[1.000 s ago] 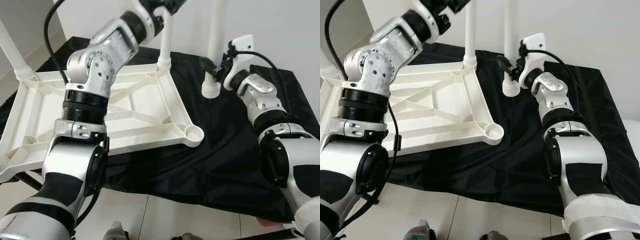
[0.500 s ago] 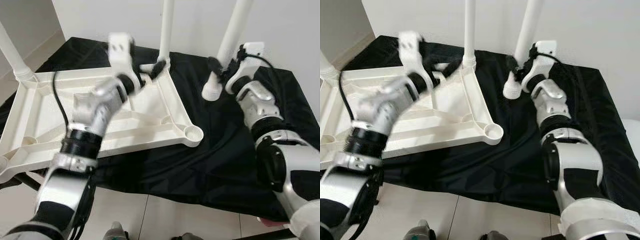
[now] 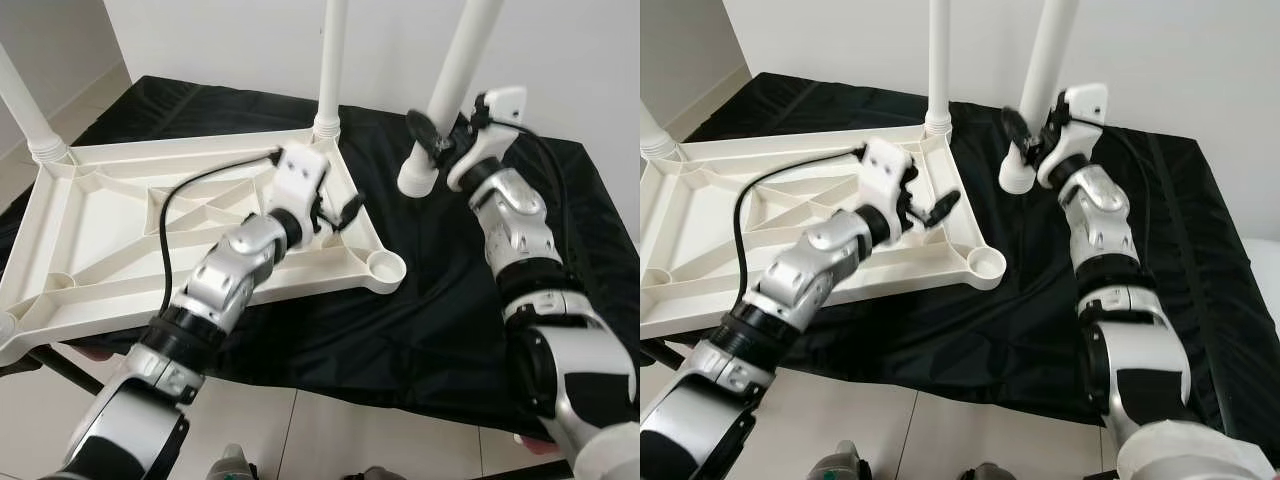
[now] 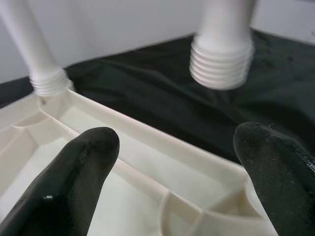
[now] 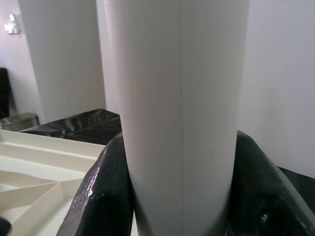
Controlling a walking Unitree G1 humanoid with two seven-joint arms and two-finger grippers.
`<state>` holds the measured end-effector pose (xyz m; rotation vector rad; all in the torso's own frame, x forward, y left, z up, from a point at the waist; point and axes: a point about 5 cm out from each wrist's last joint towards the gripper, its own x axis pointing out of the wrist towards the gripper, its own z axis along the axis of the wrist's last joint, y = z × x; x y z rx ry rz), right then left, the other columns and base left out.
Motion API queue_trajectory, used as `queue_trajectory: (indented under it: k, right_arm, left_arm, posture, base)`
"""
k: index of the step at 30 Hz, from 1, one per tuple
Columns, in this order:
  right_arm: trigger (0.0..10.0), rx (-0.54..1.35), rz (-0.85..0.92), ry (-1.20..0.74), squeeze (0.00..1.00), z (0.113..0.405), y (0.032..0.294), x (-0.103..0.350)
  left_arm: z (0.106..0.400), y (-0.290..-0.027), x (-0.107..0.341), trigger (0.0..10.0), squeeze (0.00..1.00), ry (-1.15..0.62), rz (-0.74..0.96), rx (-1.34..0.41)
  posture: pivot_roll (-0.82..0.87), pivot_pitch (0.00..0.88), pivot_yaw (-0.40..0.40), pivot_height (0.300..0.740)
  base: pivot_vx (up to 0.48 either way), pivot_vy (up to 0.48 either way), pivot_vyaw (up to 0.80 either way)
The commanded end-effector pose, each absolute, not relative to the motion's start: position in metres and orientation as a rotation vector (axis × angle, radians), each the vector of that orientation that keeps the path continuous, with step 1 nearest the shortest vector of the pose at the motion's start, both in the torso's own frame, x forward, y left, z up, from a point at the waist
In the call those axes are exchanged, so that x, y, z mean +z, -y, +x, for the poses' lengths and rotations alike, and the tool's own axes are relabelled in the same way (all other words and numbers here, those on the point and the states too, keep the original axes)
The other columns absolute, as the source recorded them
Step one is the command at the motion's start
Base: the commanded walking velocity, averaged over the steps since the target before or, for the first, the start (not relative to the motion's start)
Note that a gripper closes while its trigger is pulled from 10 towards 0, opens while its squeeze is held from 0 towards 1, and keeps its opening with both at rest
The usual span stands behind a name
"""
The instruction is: Building children table
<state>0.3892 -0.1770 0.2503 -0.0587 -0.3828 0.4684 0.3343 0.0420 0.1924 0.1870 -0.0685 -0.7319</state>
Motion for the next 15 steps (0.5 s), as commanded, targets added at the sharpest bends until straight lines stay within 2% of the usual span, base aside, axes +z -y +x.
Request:
queue_trajectory:
  k: [1,2,6,10,15]
  right_arm:
    - [10.0,0.501,-0.055,0.423,0.0,0.386,0.173,0.257]
    - [10.0,0.506,-0.059,0.424,0.0,0.384,0.172,0.257]
    - [10.0,0.509,-0.062,0.425,0.0,0.382,0.172,0.257]
    - [10.0,0.52,-0.073,0.423,0.0,0.379,0.172,0.257]
    - [10.0,0.538,-0.081,0.42,0.0,0.377,0.17,0.256]
  left_arm:
    - [0.316,-0.03,0.177,10.0,0.0,0.022,0.285,-1.13]
    - [0.312,-0.032,0.165,10.0,0.0,-0.004,0.341,-1.149]
    - [0.309,-0.034,0.156,10.0,0.0,-0.023,0.379,-1.167]
    - [0.309,-0.05,0.135,10.0,0.0,-0.086,0.494,-1.162]
    - [0.313,-0.06,0.126,10.0,0.0,-0.117,0.557,-1.138]
  posture:
    - [-0.02,0.0,-0.016,0.74]
    - [-0.02,0.0,-0.014,0.74]
    - [-0.02,0.0,-0.011,0.74]
    - [-0.01,0.0,-0.012,0.74]
    - [-0.01,0.0,-0.01,0.74]
  base:
    - [0.0,0.0,0.0]
    - [0.0,0.0,0.0]
    - [0.0,0.0,0.0]
    - [0.0,0.0,0.0]
    - [0.0,0.0,0.0]
